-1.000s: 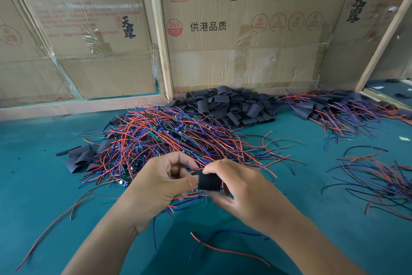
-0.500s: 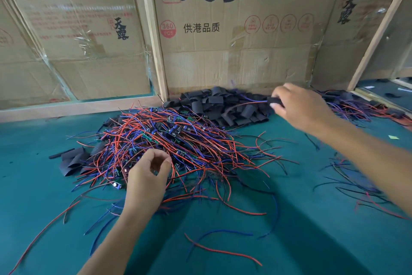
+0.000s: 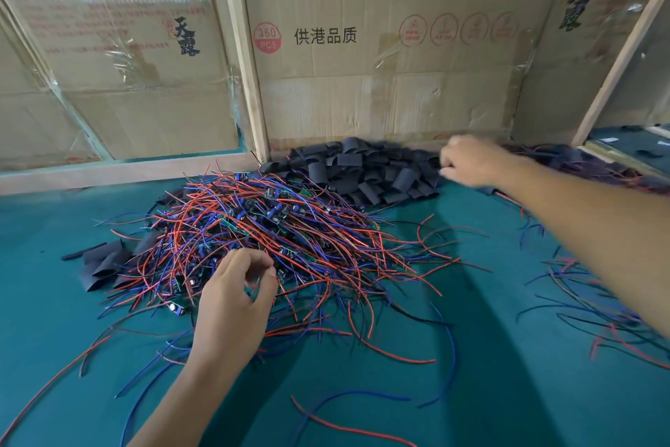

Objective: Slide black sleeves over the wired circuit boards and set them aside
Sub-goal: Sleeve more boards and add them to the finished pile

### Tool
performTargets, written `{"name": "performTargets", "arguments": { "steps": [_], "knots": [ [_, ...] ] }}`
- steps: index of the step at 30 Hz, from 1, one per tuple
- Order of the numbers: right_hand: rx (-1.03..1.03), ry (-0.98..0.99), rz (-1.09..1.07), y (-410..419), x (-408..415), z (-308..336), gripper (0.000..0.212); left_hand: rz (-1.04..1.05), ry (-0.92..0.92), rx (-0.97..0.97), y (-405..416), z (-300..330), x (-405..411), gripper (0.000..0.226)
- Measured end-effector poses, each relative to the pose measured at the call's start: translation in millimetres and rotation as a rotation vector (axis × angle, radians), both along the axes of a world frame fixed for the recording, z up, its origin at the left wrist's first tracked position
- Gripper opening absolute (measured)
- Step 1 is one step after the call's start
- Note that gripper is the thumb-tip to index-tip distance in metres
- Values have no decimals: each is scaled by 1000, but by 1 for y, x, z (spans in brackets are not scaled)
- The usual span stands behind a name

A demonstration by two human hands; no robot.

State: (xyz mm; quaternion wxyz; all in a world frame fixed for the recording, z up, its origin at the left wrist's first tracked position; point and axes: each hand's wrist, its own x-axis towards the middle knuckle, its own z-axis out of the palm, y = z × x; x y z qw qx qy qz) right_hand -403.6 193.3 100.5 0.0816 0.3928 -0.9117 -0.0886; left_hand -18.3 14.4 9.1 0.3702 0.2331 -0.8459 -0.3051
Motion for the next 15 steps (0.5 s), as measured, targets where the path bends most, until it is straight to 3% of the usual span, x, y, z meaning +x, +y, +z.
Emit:
{"name": "performTargets", "arguments": {
  "steps": [4, 6, 8, 10, 15],
  "knots": [
    [65, -154, 297, -45, 42, -29, 36, -54, -1, -5, 2, -1, 1, 29],
    [-21, -225, 269, -57, 45, -41, 31, -88, 9, -32, 4, -1, 1, 29],
    [-233, -358, 182, -68, 49, -46, 19, -111, 16, -44, 5, 0, 2, 29],
    [-342, -431, 53, -79, 55, -47, 38, -128, 17, -40, 6, 0, 1, 28],
    [-273, -320, -7, -101, 67, -56, 47, -166, 7, -85, 8, -1, 1, 30]
  ]
}}
